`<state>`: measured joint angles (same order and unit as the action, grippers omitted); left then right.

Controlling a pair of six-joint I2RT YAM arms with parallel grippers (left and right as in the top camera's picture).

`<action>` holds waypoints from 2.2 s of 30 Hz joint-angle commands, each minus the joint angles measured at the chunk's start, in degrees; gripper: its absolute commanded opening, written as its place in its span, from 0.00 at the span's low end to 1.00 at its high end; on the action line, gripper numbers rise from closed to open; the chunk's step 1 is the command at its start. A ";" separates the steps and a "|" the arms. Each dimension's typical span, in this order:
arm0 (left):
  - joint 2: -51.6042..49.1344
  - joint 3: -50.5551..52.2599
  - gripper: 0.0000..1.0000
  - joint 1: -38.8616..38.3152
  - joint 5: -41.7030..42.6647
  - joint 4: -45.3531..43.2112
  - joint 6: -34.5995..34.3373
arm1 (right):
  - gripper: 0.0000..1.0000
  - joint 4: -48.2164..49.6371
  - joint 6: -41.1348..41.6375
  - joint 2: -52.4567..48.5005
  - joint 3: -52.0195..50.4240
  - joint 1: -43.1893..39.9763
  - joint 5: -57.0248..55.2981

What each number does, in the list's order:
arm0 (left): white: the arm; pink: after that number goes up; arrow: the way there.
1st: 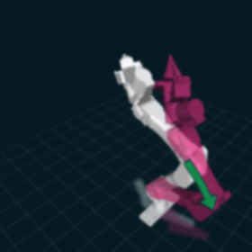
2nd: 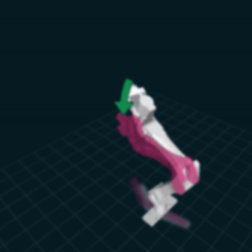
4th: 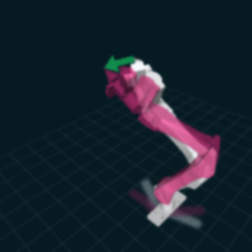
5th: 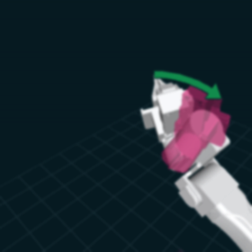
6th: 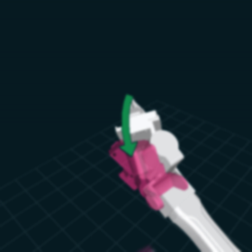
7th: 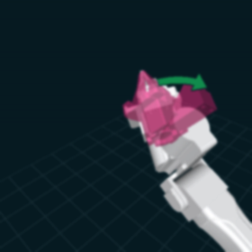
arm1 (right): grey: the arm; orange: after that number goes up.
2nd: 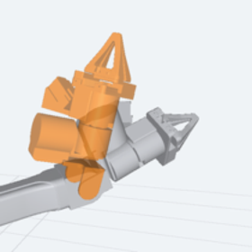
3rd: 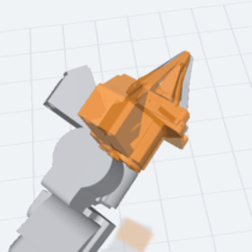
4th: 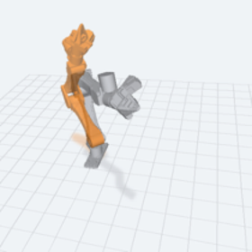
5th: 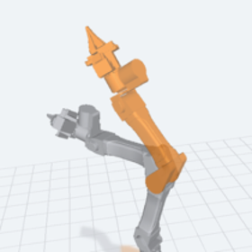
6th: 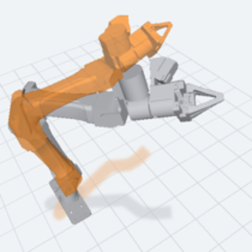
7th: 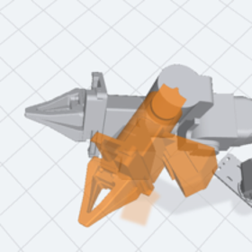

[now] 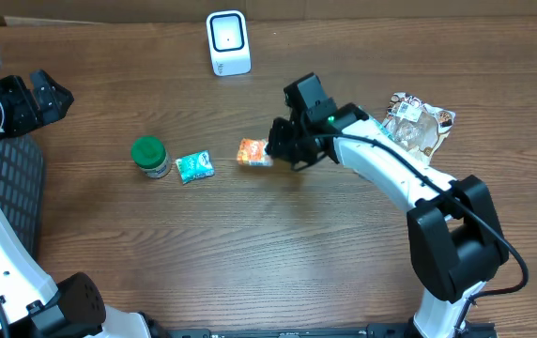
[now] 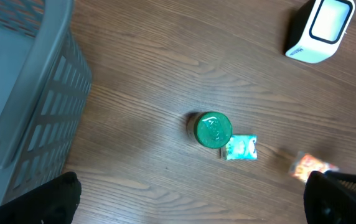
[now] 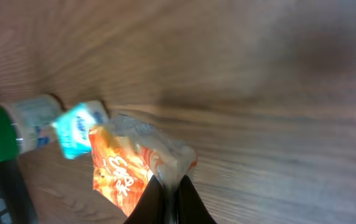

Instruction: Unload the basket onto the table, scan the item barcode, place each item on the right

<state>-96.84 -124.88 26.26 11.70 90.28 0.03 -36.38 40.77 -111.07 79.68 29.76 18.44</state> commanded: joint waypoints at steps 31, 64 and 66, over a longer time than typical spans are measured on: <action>-0.55 -0.09 1.00 -0.09 -0.13 -0.13 0.85 | 0.04 -9.64 -26.14 -0.28 1.33 -5.64 -12.41; -0.55 -0.09 1.00 -0.04 -0.11 -0.13 0.85 | 0.04 -6.75 -10.51 -6.67 1.33 -1.46 -8.02; -0.55 -0.09 1.00 -0.04 -0.11 -0.11 0.85 | 0.04 -6.86 -10.54 -6.73 1.33 -1.46 -5.66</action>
<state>-96.84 -124.88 26.26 11.70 90.28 0.03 -43.53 29.82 -117.34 81.23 28.25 7.57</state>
